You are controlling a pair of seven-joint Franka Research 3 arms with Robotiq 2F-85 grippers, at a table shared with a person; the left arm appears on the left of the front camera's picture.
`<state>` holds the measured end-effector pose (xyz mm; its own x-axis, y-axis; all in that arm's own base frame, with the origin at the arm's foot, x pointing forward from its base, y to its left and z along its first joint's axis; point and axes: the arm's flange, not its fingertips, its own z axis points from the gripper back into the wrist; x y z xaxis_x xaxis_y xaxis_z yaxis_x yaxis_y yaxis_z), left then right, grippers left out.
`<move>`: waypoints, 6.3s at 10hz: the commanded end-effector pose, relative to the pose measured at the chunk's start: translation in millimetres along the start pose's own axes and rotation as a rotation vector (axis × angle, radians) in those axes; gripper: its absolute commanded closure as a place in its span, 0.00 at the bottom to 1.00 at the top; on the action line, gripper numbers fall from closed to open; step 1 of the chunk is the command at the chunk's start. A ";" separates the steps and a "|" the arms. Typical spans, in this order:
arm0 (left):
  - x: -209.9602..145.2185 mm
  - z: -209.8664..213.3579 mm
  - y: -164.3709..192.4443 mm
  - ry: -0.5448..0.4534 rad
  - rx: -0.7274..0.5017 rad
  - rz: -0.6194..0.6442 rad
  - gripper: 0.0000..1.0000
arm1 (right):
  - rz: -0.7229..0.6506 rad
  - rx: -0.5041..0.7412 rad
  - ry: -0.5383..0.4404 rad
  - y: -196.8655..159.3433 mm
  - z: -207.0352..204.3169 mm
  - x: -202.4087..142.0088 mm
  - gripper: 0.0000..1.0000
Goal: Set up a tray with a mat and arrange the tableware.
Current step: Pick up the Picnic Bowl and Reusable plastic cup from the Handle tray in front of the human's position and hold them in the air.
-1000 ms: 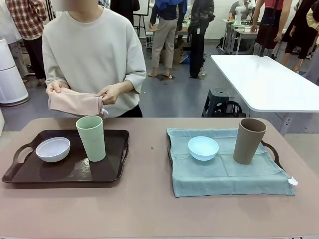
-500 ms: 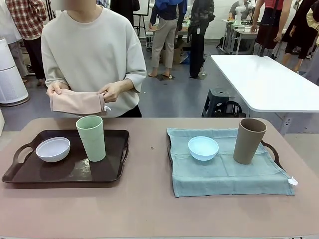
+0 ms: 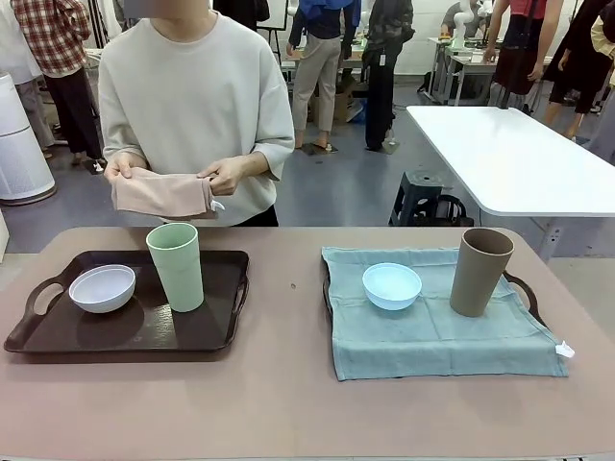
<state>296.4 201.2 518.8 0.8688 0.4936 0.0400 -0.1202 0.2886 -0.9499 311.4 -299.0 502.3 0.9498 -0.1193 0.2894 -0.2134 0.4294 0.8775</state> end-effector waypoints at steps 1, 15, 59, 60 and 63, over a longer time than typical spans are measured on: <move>2.3 1.8 -0.1 -0.003 -0.018 -0.018 0.14 | 0.001 0.017 -0.003 -1.3 -0.3 -0.7 0.00; -18.9 -130.9 -169.6 0.160 0.758 -0.165 0.14 | 0.894 -0.449 0.505 189.1 -340.7 164.5 0.00; 50.1 -255.3 -26.9 0.401 1.151 -0.586 0.14 | 1.423 0.205 0.599 136.2 -769.7 64.5 0.00; 47.5 -258.7 -21.6 0.401 1.145 -0.628 0.14 | 1.407 0.168 0.535 128.8 -770.0 58.1 0.00; 48.7 -256.4 -25.6 0.404 1.183 -0.569 0.14 | 1.397 0.190 0.626 135.8 -783.2 74.2 0.00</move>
<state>467.8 5.9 463.2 0.9875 -0.1448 0.0618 0.1447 0.9895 0.0069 531.5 451.0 336.5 -0.0612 0.6648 0.7445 -0.9788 -0.1860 0.0856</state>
